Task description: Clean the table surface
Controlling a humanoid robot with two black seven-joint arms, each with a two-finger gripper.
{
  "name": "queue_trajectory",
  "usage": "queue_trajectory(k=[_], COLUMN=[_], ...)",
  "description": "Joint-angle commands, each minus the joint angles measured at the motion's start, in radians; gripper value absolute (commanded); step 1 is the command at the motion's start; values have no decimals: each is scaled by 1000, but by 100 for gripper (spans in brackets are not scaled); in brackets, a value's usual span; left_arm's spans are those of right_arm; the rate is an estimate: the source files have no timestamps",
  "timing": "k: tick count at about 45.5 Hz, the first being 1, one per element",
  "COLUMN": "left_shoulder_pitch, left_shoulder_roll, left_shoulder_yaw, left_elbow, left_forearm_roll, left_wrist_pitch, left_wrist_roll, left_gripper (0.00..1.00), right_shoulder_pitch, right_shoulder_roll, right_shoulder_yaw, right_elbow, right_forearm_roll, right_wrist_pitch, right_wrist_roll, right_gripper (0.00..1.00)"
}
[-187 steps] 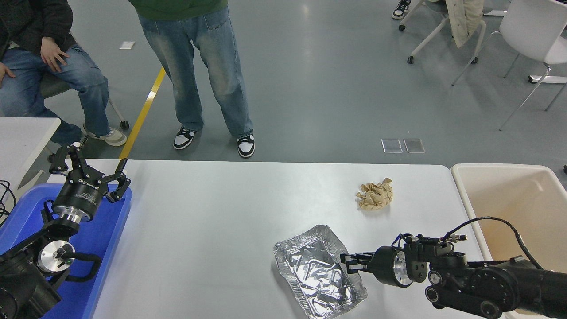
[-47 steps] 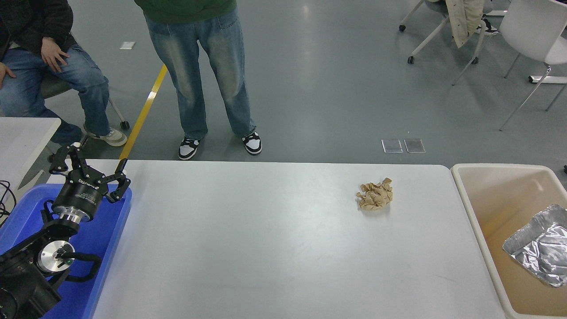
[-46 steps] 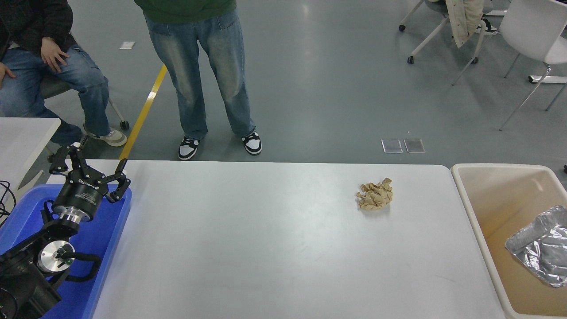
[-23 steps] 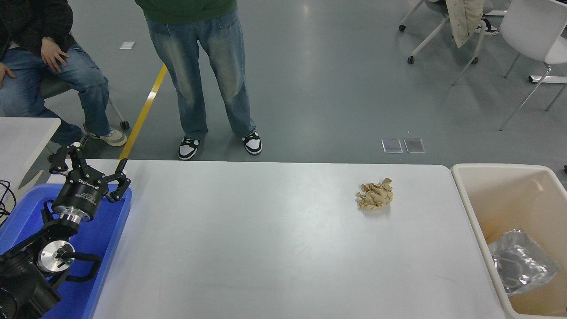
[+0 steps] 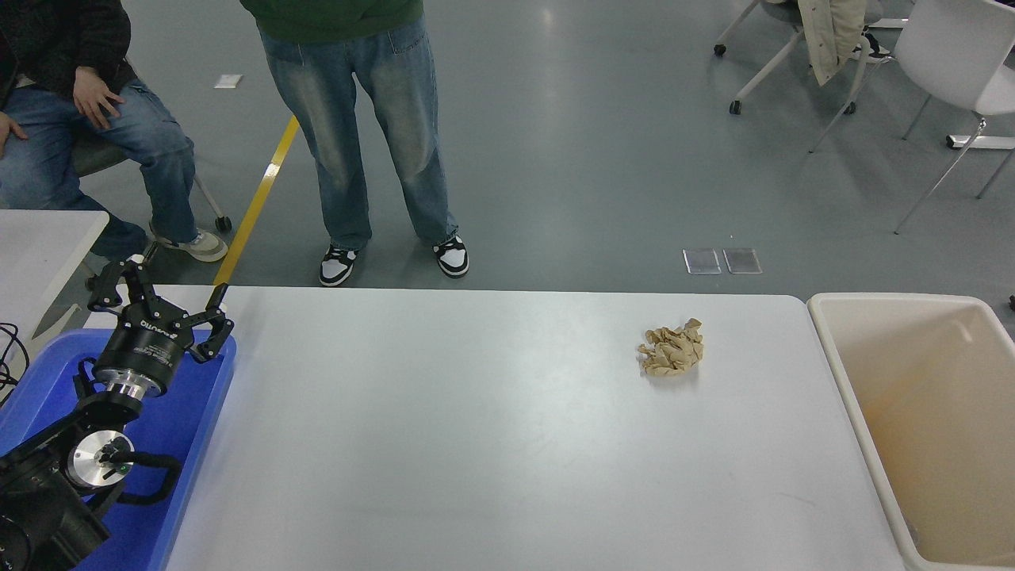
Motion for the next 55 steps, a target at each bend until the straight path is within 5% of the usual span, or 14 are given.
queue_trajectory(k=[1, 3, 7, 12, 16, 40, 55], left_shoulder_pitch=[0, 0, 0, 0, 0, 0, 0], left_shoulder_roll=[0, 1, 0, 0, 0, 0, 0], left_shoulder_yaw=[0, 0, 0, 0, 0, 0, 0], left_elbow=[0, 0, 1, 0, 0, 0, 0], left_forearm_roll=[0, 0, 0, 0, 0, 0, 0], left_wrist_pitch=[-1, 0, 0, 0, 0, 0, 0], left_wrist_roll=[0, 0, 0, 0, 0, 0, 0], left_gripper=[100, 100, 100, 100, 100, 100, 100], right_shoulder_pitch=[52, 40, 29, -94, -77, 41, 70], right_shoulder_roll=[-25, -92, -355, -334, -266, 30, 125], right_shoulder_yaw=[10, 62, 397, 717, 758, 809, 901], right_elbow=[-2, 88, 560, 804, 880, 864, 693], right_forearm_roll=[2, 7, 10, 34, 31, 53, 76], right_wrist_pitch=[53, 71, 103, 157, 180, 186, 211], right_wrist_roll=[1, 7, 13, 21, 21, 26, 207], right_gripper=[99, 99, 99, 99, 99, 100, 100])
